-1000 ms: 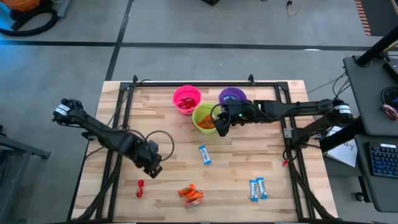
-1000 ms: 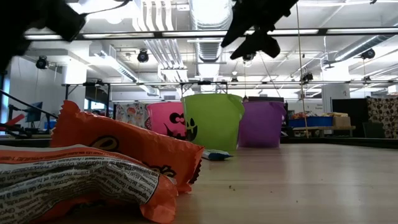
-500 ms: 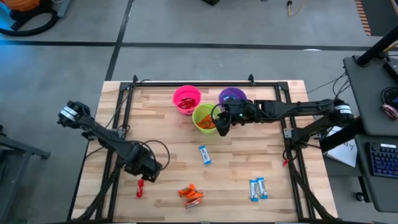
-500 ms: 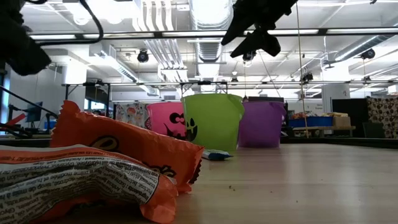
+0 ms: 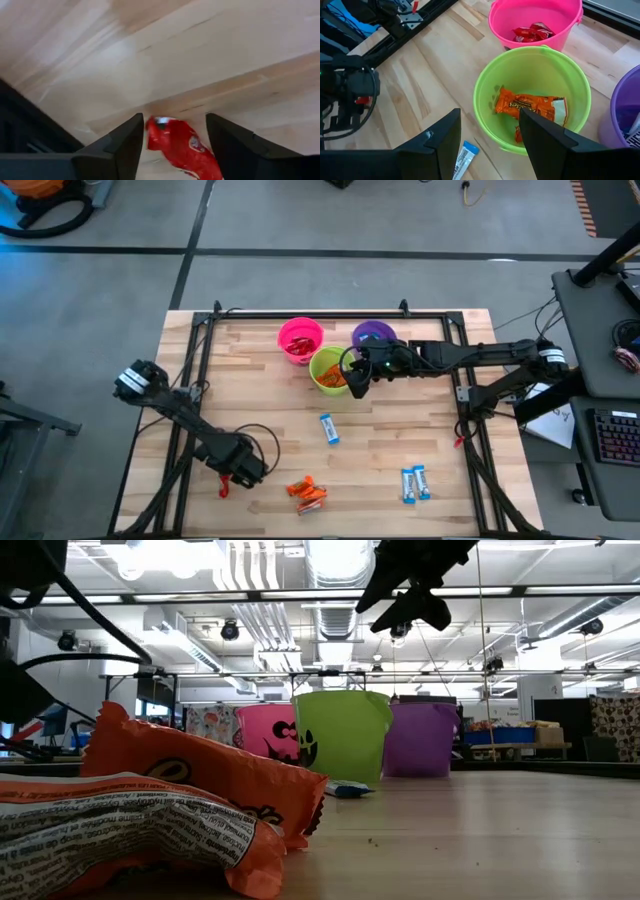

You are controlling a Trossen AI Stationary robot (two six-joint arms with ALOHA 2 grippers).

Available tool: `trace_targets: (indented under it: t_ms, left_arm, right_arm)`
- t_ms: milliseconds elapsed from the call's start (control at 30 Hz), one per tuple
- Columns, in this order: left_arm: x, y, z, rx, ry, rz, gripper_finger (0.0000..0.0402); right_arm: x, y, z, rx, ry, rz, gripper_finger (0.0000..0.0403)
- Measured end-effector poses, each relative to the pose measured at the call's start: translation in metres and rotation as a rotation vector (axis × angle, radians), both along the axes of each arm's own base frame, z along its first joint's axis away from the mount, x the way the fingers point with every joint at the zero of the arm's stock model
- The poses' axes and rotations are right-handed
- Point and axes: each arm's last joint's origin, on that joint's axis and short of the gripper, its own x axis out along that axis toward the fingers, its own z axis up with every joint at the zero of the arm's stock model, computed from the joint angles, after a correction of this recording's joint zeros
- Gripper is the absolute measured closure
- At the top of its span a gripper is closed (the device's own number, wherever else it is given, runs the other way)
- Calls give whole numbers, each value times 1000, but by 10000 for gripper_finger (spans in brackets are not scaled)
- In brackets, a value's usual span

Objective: Sort candy
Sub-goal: Put the red candy into the pink bin

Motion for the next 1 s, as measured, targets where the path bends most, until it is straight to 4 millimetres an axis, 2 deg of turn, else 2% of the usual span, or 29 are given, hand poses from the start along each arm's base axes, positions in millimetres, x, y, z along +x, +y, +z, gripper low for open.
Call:
trace_targets:
  t_ms: [133, 400, 467, 533, 633, 767, 900, 1000]
  left_arm:
    - [5, -3, -1, -11, -13, -43, 241]
    - [6, -4, 5, -17, -51, -49, 381]
    - [5, -3, 10, -28, -67, -53, 392]
    - [5, -1, 19, -51, -99, -76, 384]
    - [8, 5, 46, -45, -199, -116, 378]
    - [14, 30, 92, 122, -466, -160, 392]
    - [18, 73, 141, 443, -771, -162, 396]
    - [14, 109, 171, 723, -884, -169, 395]
  right_arm:
    - [0, 0, 0, 3, -1, -1, 211]
    - [1, 0, -1, 4, 5, -2, 211]
    - [1, 0, -2, 4, 6, -2, 211]
    - [1, 0, -2, 0, 7, 0, 211]
    - [-1, 0, 2, -11, -1, 9, 211]
    - [-8, 0, 10, -17, -33, 9, 211]
    - [-12, 0, 15, -27, -48, 13, 211]
    - [-13, 0, 17, -29, -56, 13, 211]
